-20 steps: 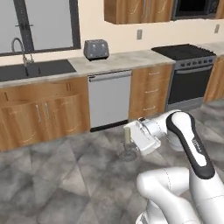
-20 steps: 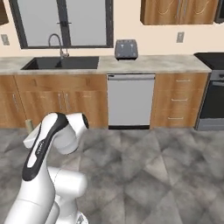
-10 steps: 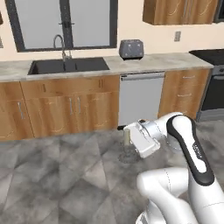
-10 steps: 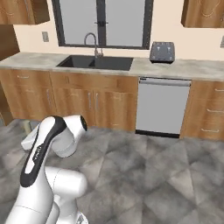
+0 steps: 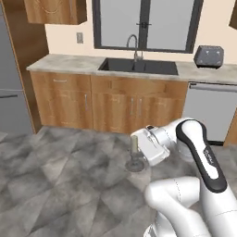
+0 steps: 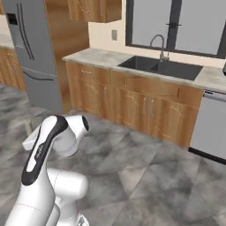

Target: Pick the candle and candle from the dining table and place them in the open cabinet. Close the cabinet after placing the objects.

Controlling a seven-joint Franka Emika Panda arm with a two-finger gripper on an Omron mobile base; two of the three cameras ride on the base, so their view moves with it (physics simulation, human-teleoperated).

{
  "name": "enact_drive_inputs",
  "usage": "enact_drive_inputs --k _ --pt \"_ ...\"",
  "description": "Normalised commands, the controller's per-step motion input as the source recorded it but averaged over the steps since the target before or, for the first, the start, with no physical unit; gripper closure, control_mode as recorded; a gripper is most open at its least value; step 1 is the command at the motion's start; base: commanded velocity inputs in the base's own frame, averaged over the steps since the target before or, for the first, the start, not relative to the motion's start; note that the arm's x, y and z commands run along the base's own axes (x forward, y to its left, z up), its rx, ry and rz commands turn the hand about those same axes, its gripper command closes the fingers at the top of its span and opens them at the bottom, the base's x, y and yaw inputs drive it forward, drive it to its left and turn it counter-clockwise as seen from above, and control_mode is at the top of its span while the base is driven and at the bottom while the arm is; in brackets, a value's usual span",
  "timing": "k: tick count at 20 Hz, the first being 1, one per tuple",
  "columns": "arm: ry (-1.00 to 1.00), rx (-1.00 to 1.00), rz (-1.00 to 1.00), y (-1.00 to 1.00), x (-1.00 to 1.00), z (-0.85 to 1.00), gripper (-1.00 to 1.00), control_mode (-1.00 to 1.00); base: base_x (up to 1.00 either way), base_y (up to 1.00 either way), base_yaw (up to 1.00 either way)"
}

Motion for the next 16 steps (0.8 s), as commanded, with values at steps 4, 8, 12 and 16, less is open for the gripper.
enact_drive_inputs --k 4,8,12,16 --pt "0.0 0.0 0.0 0.0 0.0 0.0 1.0 1.0 0.21 0.21 0.49" --pt "0.0 0.0 0.0 0.0 0.0 0.0 1.0 1.0 0.22 0.21 0.5" --pt "0.0 0.0 0.0 0.0 0.0 0.0 1.0 1.0 0.36 0.25 0.3" --pt "0.0 0.0 0.0 0.0 0.0 0.0 1.0 1.0 0.47 0.31 0.15"
